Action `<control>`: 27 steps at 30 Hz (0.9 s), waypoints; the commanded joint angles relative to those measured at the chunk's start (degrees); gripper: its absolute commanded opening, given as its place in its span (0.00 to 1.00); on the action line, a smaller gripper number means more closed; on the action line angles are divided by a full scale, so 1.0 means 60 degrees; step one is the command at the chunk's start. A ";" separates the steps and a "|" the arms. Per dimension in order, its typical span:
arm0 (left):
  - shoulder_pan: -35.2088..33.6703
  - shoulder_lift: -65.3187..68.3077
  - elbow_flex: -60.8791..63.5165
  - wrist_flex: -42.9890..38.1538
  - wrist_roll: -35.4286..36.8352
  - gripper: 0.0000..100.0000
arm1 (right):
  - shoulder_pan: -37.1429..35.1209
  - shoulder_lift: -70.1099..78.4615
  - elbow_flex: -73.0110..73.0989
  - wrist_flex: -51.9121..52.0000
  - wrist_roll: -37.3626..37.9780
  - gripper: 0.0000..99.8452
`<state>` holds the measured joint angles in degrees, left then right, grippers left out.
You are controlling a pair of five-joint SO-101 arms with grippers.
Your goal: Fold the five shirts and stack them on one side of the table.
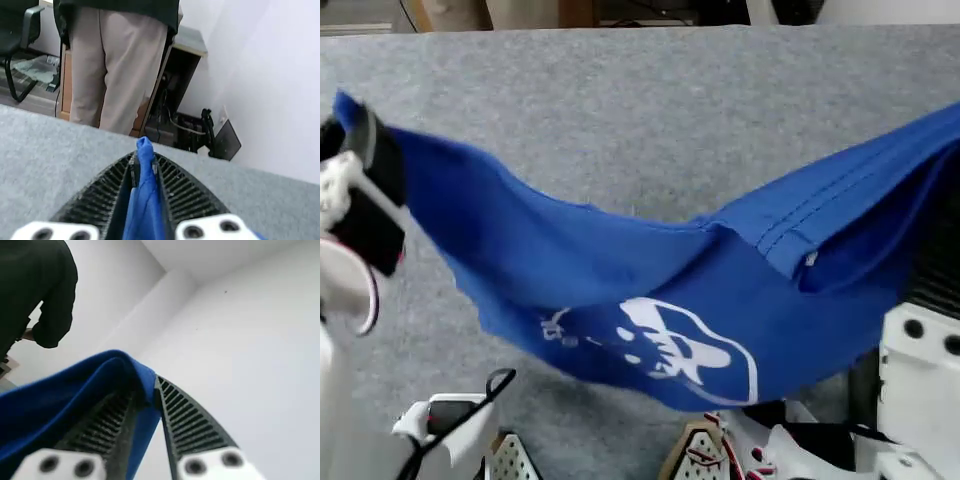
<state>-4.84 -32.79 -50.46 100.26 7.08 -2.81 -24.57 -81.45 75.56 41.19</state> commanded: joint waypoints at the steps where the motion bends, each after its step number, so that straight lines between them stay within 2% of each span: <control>1: 0.0000 -0.0579 0.1128 0.0088 -0.0103 0.02 | 0.0198 0.0007 0.0901 -0.0645 0.0234 0.00; 5: -0.1319 -0.1179 0.2081 0.0088 -0.0190 0.02 | 0.0974 -0.0330 0.1516 -0.1289 0.0147 0.00; 8: -0.1846 -0.1663 0.2564 0.0088 -0.0484 0.02 | 0.1004 -0.0549 0.1868 -0.1348 0.0147 0.00; 16: -0.1861 -0.3114 0.2872 0.0088 -0.0498 0.02 | 0.1033 -0.1106 0.1941 -0.1919 0.0176 0.00; 27: -0.1861 -0.3275 0.2901 0.0088 -0.0484 0.02 | 0.1048 -0.1165 0.1912 -0.2066 0.0234 0.01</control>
<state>-15.56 -52.40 -33.49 100.26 4.53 2.37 -31.52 -70.46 63.78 41.80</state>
